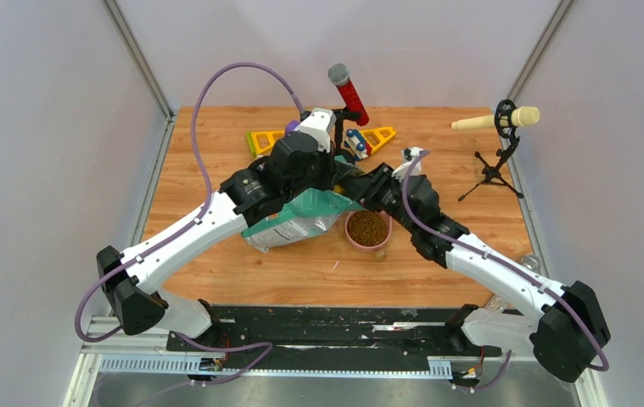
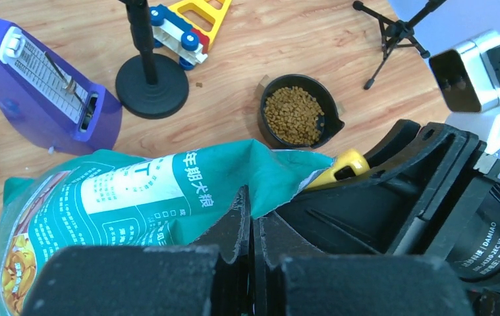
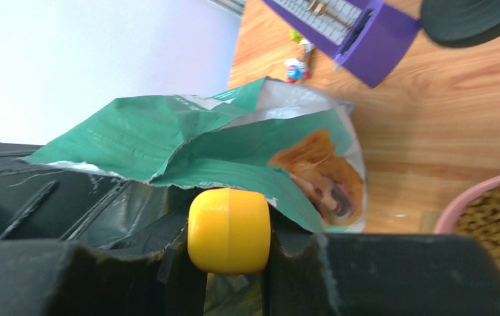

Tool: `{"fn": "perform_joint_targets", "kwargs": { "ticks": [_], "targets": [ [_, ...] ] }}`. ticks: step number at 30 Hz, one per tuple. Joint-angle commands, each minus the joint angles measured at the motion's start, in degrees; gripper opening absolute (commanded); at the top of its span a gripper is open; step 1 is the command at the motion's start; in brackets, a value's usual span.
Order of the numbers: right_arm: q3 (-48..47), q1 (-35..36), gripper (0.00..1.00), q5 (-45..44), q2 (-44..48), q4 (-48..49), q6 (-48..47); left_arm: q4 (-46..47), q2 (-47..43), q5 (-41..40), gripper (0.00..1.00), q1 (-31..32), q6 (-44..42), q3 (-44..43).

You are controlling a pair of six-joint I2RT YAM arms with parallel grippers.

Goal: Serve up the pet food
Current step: Collect the pet food from the pet food bag.

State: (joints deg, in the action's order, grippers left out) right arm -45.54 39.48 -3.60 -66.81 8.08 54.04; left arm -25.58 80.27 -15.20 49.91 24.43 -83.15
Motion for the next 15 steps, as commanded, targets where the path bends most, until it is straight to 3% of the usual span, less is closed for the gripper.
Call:
{"fn": "perform_joint_targets", "kwargs": {
  "ticks": [1,15],
  "targets": [
    [6.6,-2.0,0.00,6.0,2.7,8.5,14.5,4.3,-2.4,-2.3,0.00,-0.8,0.6,-3.9],
    [11.5,-2.8,0.00,-2.5,17.0,6.7,16.0,3.7,-3.1,-5.5,0.00,-0.7,0.2,-4.1]
  ]
}}
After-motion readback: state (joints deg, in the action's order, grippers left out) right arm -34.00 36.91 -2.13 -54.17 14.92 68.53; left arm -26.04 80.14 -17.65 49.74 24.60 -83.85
